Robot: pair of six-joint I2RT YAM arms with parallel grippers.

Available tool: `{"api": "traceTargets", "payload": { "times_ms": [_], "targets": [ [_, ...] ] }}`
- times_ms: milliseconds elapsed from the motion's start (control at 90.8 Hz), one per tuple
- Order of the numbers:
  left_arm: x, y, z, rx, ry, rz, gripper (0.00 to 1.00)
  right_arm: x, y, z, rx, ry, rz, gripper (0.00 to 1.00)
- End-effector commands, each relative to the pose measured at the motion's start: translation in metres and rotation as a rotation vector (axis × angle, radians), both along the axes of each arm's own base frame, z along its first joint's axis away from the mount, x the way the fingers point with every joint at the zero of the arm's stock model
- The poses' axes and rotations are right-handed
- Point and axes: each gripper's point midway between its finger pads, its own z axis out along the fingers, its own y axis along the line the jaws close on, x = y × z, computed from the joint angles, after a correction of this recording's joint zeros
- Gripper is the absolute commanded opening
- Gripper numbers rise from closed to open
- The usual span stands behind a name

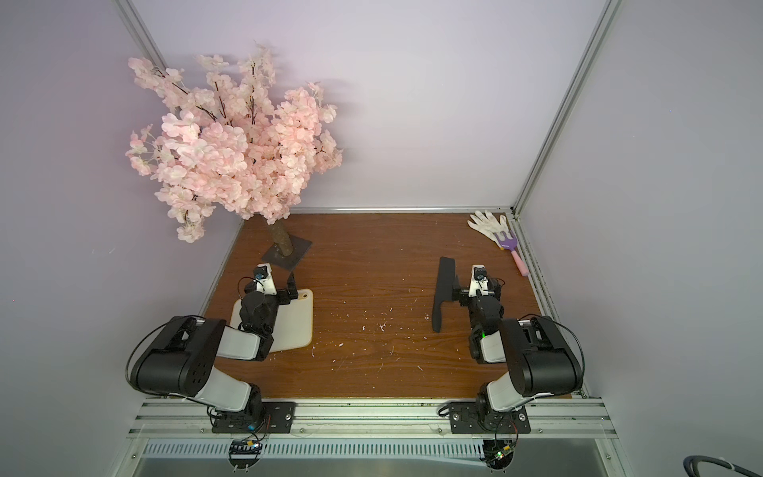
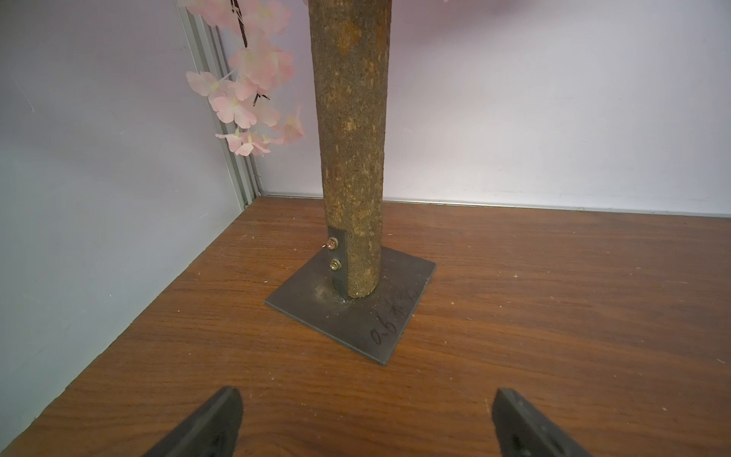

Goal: Align the knife with the edge of the cutting board
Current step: Move the work surface to the center of the board.

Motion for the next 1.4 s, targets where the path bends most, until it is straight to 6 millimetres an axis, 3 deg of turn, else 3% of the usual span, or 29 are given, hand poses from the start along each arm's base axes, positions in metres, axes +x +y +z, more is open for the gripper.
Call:
{"api": "traceTargets", "payload": {
  "times_ms": [0, 165, 220, 286, 363, 440, 561, 705, 903, 1068, 1145, 1387],
  "targets": [
    [0.001, -0.001, 0.006, 0.005, -0.022, 0.006, 1.00, 0.005, 0.000, 0.010, 0.016, -0.035, -0.004, 1.00],
    [0.001, 0.009, 0.017, 0.008, -0.033, 0.088, 0.99, 0.005, -0.012, 0.020, 0.023, -0.021, -0.087, 0.99],
    [0.005, 0.012, 0.023, 0.018, -0.007, 0.126, 0.98, 0.004, -0.016, 0.034, 0.031, -0.025, -0.117, 1.00],
    [0.006, 0.014, 0.041, 0.019, -0.026, 0.153, 0.97, 0.002, -0.030, 0.051, 0.095, -0.044, -0.204, 1.00],
    [0.004, 0.020, 0.060, -0.003, -0.046, 0.213, 0.97, -0.003, -0.044, 0.056, 0.181, -0.009, -0.306, 1.00],
    [0.006, 0.026, 0.075, -0.056, -0.037, 0.281, 0.97, -0.001, -0.039, 0.061, 0.218, 0.031, -0.282, 1.00],
    [0.007, 0.032, 0.082, -0.143, 0.058, 0.357, 0.98, 0.001, -0.031, 0.066, 0.291, 0.079, -0.259, 1.00],
    [-0.002, 0.028, 0.079, -0.289, 0.163, 0.387, 0.99, -0.005, -0.018, 0.080, 0.299, 0.076, -0.177, 1.00],
    [-0.037, 0.019, 0.063, -0.446, 0.236, 0.373, 0.99, -0.018, 0.001, 0.098, 0.335, 0.016, -0.051, 1.00],
    [-0.074, 0.033, 0.063, -0.496, 0.274, 0.457, 1.00, -0.013, 0.027, 0.104, 0.398, 0.061, 0.084, 1.00],
    [-0.086, 0.041, 0.058, -0.536, 0.300, 0.498, 0.99, -0.012, 0.030, 0.104, 0.402, 0.068, 0.100, 1.00],
    [-0.103, 0.057, 0.040, -0.621, 0.311, 0.601, 1.00, -0.004, 0.056, 0.097, 0.427, 0.125, 0.238, 1.00]
  ]
}}
